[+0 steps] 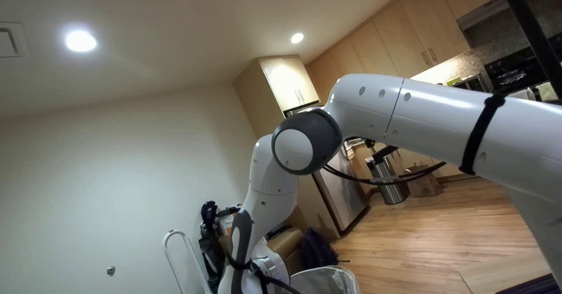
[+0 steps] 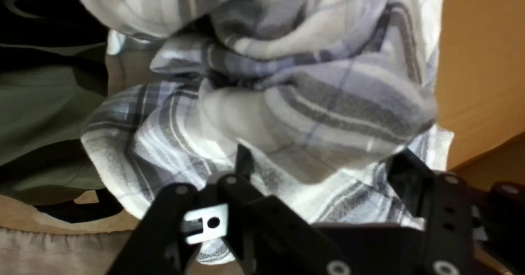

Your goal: Pick up clothes from the laundry basket and put them on the couch.

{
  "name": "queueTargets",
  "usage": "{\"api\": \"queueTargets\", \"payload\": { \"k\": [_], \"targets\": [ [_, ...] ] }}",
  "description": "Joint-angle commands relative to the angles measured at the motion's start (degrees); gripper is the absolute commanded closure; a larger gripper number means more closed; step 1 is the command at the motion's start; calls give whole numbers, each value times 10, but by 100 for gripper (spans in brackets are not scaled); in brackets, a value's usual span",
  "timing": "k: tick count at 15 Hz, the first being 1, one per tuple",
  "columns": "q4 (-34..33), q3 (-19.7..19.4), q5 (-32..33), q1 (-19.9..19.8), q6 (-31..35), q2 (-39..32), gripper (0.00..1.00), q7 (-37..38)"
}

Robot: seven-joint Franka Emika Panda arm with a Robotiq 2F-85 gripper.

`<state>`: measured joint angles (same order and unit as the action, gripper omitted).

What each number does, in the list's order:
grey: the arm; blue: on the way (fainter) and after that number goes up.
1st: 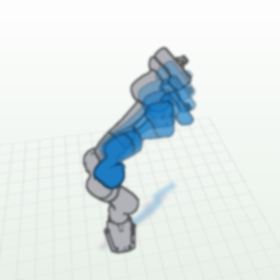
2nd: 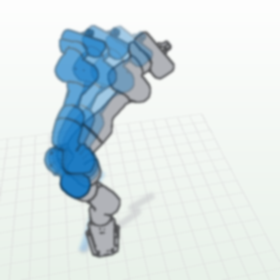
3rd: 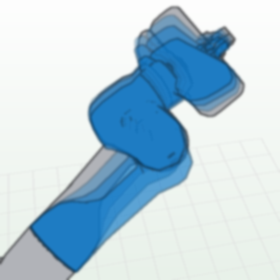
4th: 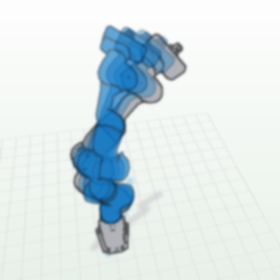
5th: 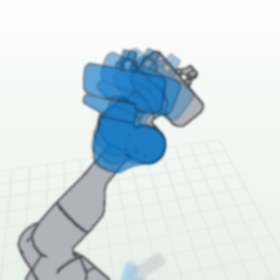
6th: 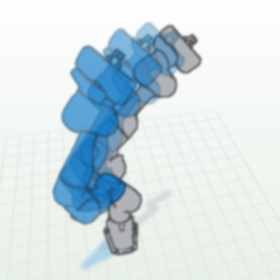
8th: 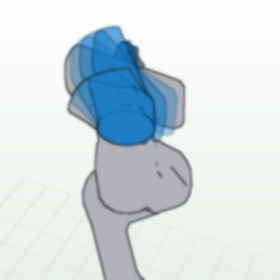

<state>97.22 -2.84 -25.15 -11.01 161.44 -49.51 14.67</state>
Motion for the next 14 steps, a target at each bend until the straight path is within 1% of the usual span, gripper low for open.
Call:
{"api": "queueTargets", "payload": {
  "k": [1,2,4,6,8,9,11,12,13,14],
  "targets": [
    [-42,-14,16,8,-14,-25,47,35],
    [-45,-15,17,10,-17,-24,55,36],
    [-48,-17,19,14,-19,-23,66,40],
    [-48,-17,20,17,-24,-19,81,41],
    [-42,-16,19,18,-18,-12,91,36],
    [-36,-11,17,16,-16,-5,94,30],
    [-21,-4,11,13,-8,17,97,24],
    [-11,-2,10,14,1,32,93,20],
    [-1,2,9,13,11,46,95,14],
    [13,1,9,18,30,66,94,13]
  ]
}}
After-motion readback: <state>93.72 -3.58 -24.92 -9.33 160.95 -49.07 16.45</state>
